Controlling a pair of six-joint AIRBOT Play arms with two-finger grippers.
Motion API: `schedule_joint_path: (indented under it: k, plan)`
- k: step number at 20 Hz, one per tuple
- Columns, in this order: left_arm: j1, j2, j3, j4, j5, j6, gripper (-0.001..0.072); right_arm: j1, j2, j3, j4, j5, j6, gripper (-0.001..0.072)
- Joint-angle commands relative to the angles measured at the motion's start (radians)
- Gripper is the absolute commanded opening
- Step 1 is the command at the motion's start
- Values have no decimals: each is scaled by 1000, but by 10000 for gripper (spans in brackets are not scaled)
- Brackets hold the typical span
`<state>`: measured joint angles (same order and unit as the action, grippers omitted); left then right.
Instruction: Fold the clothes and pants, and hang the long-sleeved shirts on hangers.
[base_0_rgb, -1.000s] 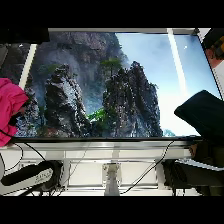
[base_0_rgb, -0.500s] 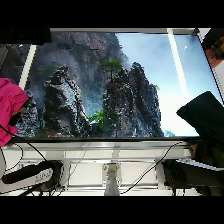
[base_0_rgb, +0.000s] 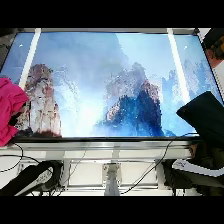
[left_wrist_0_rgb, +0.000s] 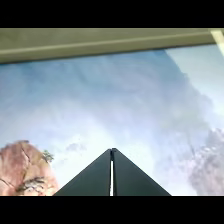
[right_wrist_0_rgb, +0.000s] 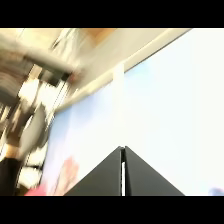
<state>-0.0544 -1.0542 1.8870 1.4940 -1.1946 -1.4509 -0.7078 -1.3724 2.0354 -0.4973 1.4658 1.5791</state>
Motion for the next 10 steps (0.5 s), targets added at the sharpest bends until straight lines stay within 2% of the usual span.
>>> schedule_joint_path:
  k: [1,4,10]
  plan:
    - [7,97,0,18,0,0,12,228,-5,20,-69,-25,-2,41]
    - [7,142,0,24,0,0,12,328,-9,17,-132,-42,-2,42]
    - [6,169,0,24,0,0,13,409,-8,17,-132,-43,-2,43]
